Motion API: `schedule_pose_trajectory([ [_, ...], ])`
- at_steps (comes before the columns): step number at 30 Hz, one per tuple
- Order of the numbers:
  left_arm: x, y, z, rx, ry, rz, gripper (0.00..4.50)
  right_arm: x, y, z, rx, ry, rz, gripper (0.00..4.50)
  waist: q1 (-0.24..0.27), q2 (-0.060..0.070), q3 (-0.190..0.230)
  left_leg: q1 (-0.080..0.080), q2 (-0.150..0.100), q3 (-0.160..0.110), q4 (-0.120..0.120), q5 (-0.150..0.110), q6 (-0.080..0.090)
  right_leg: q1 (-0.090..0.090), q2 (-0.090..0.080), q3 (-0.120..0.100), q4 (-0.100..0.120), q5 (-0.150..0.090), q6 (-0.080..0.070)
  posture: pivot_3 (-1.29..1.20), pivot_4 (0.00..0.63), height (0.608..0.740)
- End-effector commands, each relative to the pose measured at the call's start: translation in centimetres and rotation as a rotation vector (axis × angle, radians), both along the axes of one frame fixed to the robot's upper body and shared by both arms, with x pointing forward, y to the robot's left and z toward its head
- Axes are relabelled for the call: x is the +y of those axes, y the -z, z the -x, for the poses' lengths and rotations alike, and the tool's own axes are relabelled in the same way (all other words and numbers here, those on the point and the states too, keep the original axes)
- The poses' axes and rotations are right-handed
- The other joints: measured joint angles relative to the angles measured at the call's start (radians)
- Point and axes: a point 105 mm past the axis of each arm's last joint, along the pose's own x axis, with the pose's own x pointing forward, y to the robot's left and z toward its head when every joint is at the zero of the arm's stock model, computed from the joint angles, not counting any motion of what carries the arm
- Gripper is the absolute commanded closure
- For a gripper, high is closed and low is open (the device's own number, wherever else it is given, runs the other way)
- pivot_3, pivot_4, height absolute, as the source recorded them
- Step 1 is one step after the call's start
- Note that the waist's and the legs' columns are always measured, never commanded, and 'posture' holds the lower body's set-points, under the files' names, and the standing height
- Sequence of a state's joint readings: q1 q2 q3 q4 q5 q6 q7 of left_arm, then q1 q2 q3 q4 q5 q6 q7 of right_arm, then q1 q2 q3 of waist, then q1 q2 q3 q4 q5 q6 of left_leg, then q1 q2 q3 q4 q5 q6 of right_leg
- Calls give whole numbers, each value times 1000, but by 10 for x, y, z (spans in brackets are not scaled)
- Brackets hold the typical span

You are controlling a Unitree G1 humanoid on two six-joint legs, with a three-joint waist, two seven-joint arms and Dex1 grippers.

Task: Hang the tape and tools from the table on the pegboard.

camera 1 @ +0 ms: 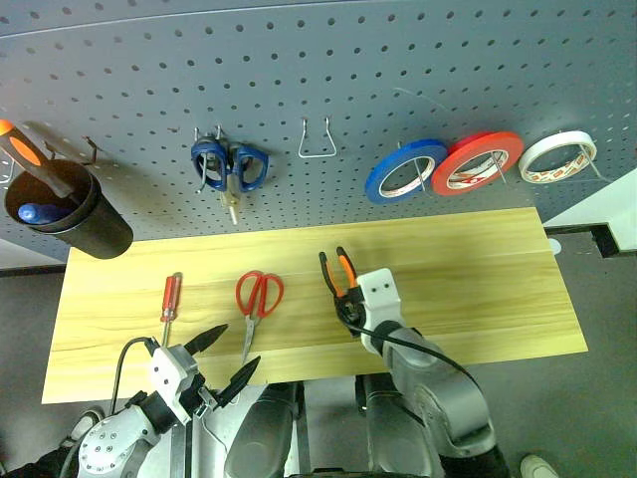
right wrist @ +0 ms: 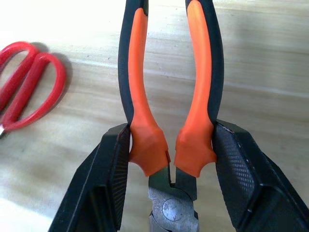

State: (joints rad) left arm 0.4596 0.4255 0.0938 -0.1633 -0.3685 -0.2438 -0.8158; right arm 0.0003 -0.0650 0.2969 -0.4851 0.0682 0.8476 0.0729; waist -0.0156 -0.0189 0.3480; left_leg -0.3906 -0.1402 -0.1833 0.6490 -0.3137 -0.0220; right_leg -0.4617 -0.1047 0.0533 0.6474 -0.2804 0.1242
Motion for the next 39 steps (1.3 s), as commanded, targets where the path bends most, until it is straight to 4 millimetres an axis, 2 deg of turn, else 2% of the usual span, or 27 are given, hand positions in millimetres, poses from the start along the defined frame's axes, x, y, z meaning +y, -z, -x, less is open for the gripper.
schedule_pose_trajectory([
  [1, -2, -7, 3, -33, 26, 30, 0, 2, -29, 10, -89, -68, -64, 2309, -1, 0, 0, 0, 0, 0, 0, 0, 0, 0, 0, 0, 0, 0, 0, 21, 398, 727],
  [7, -10, -23, 2, -100, 43, 76, 0, 0, -54, 23, -173, -214, -123, 2309, 1, 0, 0, 0, 0, 0, 1, 0, 0, 0, 0, 0, 0, 0, 0, 19, 391, 727],
  [12, -15, -29, 6, -122, 59, 124, 0, -11, -95, 32, -296, -341, -246, 2309, 2, -1, 0, 0, 0, 1, 1, 0, 0, 1, 0, 0, 0, 0, 0, 22, 384, 727],
  [18, -12, -34, 1, -161, 58, 143, 0, -12, -123, 47, -364, -461, -295, 2309, 4, -1, 0, 0, 0, 0, 1, 0, 0, 1, 0, 0, 0, 0, 0, 32, 372, 727],
  [27, -12, -33, -4, -178, 81, 159, 0, -12, -158, 62, -467, -548, -364, 2309, 4, -2, -1, 0, 0, 1, 3, 0, 0, 1, 0, -1, 0, 1, 0, 30, 351, 727],
  [32, -14, -31, -6, -184, 97, 164, 0, -3, -193, 56, -598, -553, -412, 2309, 2, -3, -1, 0, 1, 1, 4, 0, 0, 1, 0, -1, 1, 2, -1, 36, 343, 727],
  [39, -16, -32, -5, -195, 106, 176, 0, 19, -227, 29, -736, -469, -440, 2309, 1, -5, -3, 0, 1, 2, 5, 0, 0, 1, 0, -3, 2, 2, -2, 42, 336, 727],
])
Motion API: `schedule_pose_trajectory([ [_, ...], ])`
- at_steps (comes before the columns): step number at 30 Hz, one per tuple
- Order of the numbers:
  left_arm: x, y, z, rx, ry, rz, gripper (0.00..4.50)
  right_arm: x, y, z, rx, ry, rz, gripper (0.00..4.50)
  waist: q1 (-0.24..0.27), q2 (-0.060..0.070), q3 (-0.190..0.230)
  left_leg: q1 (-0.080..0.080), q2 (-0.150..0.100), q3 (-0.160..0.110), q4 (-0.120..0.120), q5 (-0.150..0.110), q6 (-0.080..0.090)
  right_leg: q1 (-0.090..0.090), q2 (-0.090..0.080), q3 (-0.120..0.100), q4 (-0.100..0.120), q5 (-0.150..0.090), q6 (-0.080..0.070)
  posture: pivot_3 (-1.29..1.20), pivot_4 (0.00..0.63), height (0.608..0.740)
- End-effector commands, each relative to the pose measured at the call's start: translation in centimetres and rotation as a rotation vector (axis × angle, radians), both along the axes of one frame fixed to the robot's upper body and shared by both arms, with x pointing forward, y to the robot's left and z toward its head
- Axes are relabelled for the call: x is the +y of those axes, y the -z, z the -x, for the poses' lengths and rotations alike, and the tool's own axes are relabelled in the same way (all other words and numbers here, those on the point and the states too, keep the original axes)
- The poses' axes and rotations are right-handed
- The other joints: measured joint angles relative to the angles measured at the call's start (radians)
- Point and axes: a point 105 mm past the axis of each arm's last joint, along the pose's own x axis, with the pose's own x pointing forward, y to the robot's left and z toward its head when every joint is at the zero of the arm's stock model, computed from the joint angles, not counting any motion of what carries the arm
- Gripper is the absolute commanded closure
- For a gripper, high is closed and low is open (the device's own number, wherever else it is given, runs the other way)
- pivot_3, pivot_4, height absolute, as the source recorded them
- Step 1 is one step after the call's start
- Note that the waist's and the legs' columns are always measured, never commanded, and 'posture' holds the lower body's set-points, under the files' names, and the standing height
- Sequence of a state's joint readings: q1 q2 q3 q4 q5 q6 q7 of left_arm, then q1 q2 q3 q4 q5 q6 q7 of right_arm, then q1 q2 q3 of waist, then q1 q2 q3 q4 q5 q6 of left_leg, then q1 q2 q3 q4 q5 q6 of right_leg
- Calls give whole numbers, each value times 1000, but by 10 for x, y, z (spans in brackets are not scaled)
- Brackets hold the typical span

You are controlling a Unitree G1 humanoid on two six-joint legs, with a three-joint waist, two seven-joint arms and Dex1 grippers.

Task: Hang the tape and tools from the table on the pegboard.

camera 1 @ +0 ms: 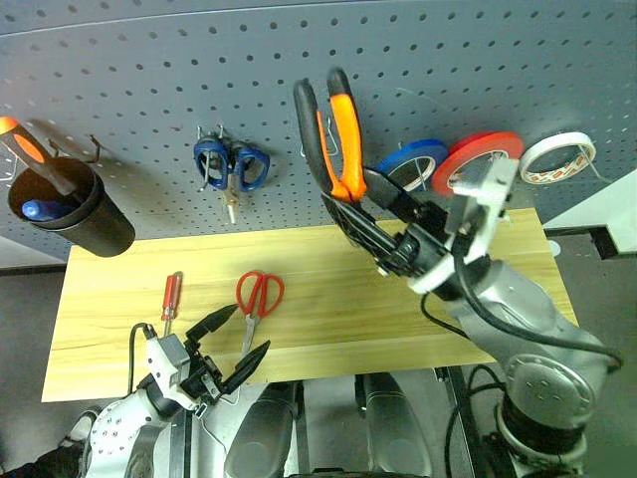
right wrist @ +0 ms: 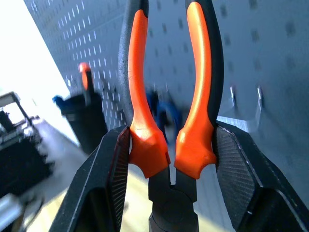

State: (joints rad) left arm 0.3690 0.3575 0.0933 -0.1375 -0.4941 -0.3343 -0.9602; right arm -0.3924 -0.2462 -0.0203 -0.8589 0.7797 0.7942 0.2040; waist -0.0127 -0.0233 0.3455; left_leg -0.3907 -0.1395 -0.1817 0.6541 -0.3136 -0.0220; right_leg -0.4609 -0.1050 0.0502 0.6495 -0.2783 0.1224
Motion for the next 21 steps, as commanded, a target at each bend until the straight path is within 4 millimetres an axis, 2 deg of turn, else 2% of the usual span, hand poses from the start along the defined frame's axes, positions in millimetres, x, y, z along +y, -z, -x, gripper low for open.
schedule_pose_trajectory([
  [1, -1, -3, 4, -19, 2, 16, 0, 12, -19, -8, -82, 46, -50, 2309, -3, 0, 0, 0, 0, 0, 0, 0, 0, 0, 0, -1, 0, 0, 0, 43, 335, 727],
  [10, -5, -3, 6, -14, 6, 21, 0, 29, -31, -38, -154, 159, -104, 2309, -4, 0, 0, -1, 0, 1, 5, 0, 0, 0, -1, -4, 1, 2, -1, 43, 335, 727],
  [16, -4, 0, 7, -7, 7, 19, 0, 36, -34, -42, -172, 165, -111, 2309, -5, 0, 0, -1, 0, 2, 9, 0, 0, 0, -1, -4, 6, 3, -2, 41, 334, 727],
  [21, -6, 1, 7, -4, 11, 22, 0, 32, -50, -44, -219, 197, -146, 2309, -5, 0, 0, -1, 0, 3, 11, 0, -1, -1, -1, -4, 8, 4, -2, 38, 336, 727],
])
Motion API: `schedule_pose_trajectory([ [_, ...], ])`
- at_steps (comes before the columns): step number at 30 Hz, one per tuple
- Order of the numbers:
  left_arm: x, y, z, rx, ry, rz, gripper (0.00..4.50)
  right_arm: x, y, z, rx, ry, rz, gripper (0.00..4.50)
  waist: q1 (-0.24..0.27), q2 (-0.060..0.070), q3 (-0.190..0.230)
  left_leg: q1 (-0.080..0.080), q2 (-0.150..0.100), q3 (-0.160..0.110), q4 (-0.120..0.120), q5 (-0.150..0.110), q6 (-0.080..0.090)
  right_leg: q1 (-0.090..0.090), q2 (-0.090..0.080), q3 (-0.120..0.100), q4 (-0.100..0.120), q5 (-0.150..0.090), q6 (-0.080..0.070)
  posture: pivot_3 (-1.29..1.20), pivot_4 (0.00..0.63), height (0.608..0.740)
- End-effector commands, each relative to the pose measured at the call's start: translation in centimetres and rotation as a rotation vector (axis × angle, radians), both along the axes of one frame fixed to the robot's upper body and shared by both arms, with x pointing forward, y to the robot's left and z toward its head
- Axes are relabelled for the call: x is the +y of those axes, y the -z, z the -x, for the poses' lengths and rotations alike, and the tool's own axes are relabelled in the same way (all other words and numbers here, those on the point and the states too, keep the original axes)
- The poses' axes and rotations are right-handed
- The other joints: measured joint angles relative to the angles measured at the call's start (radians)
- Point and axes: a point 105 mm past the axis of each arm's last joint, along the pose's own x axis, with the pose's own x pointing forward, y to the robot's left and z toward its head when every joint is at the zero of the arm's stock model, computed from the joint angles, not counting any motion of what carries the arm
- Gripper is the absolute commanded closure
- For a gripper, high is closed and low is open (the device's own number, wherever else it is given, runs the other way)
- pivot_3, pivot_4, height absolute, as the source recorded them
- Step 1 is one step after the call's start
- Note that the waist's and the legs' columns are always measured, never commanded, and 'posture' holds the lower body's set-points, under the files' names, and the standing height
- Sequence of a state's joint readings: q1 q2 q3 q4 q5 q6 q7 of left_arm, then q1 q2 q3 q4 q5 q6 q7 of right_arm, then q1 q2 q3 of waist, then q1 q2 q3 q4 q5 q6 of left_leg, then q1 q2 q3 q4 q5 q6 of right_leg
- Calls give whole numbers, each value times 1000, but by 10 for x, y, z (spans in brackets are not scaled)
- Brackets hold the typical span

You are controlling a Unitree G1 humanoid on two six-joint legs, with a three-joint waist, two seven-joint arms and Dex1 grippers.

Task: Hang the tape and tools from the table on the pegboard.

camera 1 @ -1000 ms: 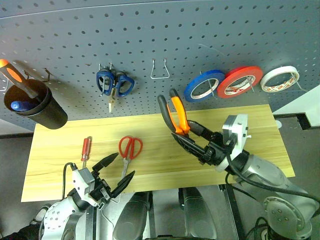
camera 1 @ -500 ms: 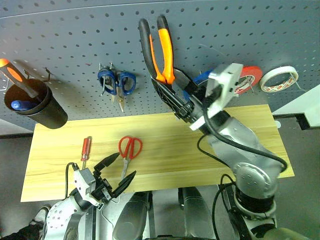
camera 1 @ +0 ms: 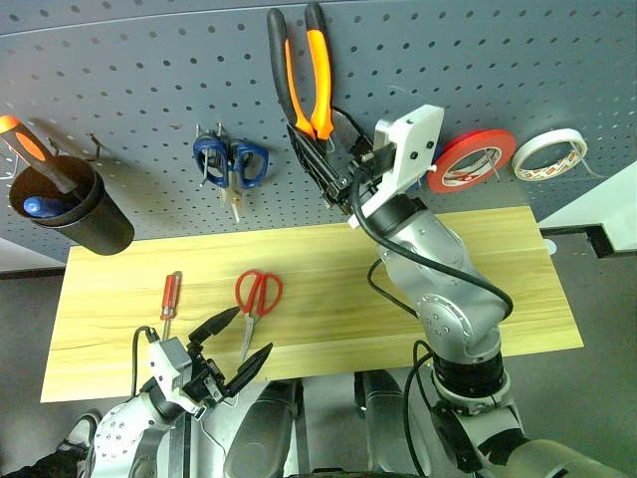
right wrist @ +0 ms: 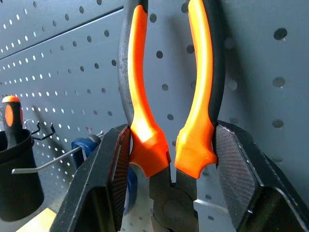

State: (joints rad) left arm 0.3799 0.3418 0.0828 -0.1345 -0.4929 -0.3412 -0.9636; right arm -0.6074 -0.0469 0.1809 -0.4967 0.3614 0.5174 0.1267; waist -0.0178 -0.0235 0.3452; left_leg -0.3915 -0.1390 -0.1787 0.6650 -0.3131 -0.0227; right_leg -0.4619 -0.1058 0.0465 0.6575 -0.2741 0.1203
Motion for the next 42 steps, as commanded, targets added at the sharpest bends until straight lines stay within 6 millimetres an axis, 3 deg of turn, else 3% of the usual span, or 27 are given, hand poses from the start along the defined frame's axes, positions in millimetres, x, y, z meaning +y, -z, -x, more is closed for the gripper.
schedule_pose_trajectory([
  [1, -3, -2, 5, -13, 9, 7, 0, -5, -31, 14, -126, 2, -71, 2309, 0, 0, 0, 0, 0, 0, 0, 0, 0, 0, 0, 0, 0, 0, 0, 38, 336, 727],
  [5, -3, -3, 4, -11, 11, 7, 0, -4, -46, 22, -187, 5, -107, 2309, 0, 0, 0, 0, 0, 1, 0, 0, 0, -1, 0, 0, 2, 0, 0, 39, 338, 727],
  [14, -5, -4, 5, -12, 17, 10, 0, 8, -48, 25, -206, 20, -149, 2309, -3, 0, 0, 0, 0, 6, 0, 0, 0, -5, -2, 0, 5, 0, 0, 46, 344, 727],
  [22, -6, -12, 2, -49, 8, 41, 0, 10, -24, -8, -150, 152, -165, 2309, -2, 0, 0, 0, 0, 7, 1, 0, 0, -5, -2, 0, 7, 0, 0, 55, 345, 727],
  [28, -4, -22, -1, -120, -37, 94, 0, 16, -16, -22, -146, 175, -159, 2310, -4, 0, 0, 1, 0, 7, 1, 0, 0, -5, -2, 0, 8, 1, -1, 63, 342, 727],
  [38, -3, -20, 0, -137, -55, 112, 0, 7, -14, -25, -131, 185, -156, 2310, -2, 0, 0, 1, 7, 8, 2, 3, -5, -5, 4, 0, 7, 6, -5, 60, 340, 727],
  [42, -2, -19, 1, -139, -61, 114, 0, 16, -9, -28, -111, 183, -139, 2311, -3, 0, 0, 1, 9, 8, 2, 3, -6, -6, 5, 0, 7, 7, -7, 57, 338, 727],
])
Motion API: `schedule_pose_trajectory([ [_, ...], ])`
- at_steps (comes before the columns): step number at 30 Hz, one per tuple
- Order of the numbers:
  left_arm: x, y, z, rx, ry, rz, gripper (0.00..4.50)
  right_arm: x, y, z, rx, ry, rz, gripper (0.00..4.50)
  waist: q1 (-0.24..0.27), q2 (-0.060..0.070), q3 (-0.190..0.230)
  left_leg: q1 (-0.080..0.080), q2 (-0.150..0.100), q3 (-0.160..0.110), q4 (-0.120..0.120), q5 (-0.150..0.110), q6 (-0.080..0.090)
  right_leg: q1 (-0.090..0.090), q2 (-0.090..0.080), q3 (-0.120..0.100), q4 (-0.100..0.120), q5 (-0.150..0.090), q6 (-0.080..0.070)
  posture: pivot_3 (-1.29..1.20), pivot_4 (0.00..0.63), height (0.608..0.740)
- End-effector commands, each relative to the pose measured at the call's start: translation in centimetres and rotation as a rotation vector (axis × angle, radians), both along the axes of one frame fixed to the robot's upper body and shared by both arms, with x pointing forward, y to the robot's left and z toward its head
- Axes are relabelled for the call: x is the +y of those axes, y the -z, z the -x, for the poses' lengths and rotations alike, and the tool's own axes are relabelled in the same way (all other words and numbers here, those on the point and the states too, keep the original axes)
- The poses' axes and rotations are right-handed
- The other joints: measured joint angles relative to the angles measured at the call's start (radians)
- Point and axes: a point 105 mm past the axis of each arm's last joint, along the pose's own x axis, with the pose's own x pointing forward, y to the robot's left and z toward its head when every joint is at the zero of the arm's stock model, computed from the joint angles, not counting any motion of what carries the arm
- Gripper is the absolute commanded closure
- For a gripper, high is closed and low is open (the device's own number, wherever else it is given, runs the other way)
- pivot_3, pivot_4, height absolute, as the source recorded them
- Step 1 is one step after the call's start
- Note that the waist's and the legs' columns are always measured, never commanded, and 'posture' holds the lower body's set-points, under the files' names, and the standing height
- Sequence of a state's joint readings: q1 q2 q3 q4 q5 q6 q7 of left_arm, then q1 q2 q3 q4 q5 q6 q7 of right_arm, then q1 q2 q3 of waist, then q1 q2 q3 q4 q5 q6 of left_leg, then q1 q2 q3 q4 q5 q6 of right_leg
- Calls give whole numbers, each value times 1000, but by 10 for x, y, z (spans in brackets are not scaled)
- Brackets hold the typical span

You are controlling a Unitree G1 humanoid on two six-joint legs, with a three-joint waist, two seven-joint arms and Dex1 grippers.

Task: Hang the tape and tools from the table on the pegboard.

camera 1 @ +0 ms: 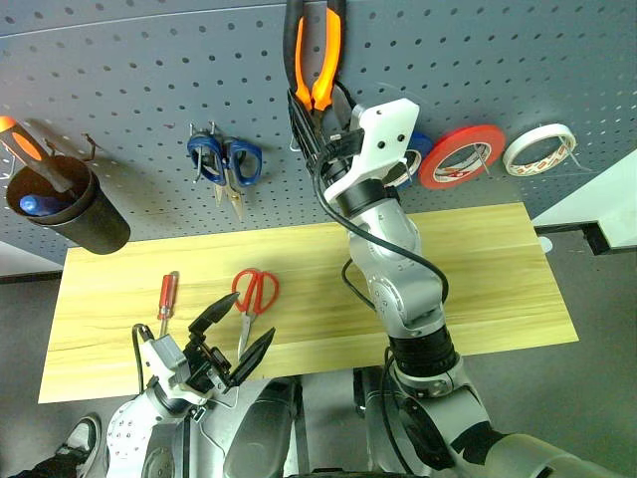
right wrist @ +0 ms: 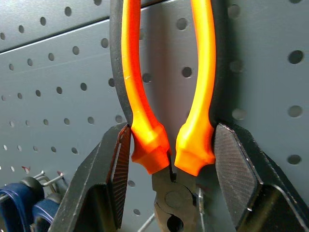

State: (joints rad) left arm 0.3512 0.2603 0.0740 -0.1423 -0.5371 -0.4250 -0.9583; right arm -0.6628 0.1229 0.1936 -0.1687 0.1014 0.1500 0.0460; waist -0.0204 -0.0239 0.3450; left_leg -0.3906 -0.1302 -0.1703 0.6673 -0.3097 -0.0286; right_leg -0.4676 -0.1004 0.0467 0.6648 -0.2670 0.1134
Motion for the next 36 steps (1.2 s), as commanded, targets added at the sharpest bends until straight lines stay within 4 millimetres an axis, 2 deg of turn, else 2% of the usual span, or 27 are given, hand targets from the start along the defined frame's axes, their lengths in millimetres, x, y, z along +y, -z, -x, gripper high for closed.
schedule_pose_trajectory([
  [1, 6, 0, 6, -13, -25, 7, 0, 5, -7, 4, -18, -12, -28, 2311, 0, 0, 0, 0, 0, 0, 0, 0, 0, 0, 1, 0, 0, 0, 0, 56, 338, 727],
  [18, 15, -5, 8, -123, -109, 52, 0, 8, 5, 2, 16, -22, 1, 2311, 0, 0, 0, 0, 4, 1, 0, 2, -3, -1, 3, 1, 0, 3, -3, 56, 338, 727],
  [31, 21, -47, 11, -181, -120, 73, 0, 7, 15, 0, 39, -20, 24, 2311, 1, 0, 0, 0, 4, 1, 0, 2, -3, -1, 4, 1, -1, 3, -3, 80, 336, 727],
  [36, 19, -49, 11, -177, -128, 76, 0, 8, 17, 0, 44, -22, 27, 2311, 2, 0, 0, 0, 4, 1, -1, 2, -3, -1, 4, 1, -1, 3, -3, 84, 337, 727],
])
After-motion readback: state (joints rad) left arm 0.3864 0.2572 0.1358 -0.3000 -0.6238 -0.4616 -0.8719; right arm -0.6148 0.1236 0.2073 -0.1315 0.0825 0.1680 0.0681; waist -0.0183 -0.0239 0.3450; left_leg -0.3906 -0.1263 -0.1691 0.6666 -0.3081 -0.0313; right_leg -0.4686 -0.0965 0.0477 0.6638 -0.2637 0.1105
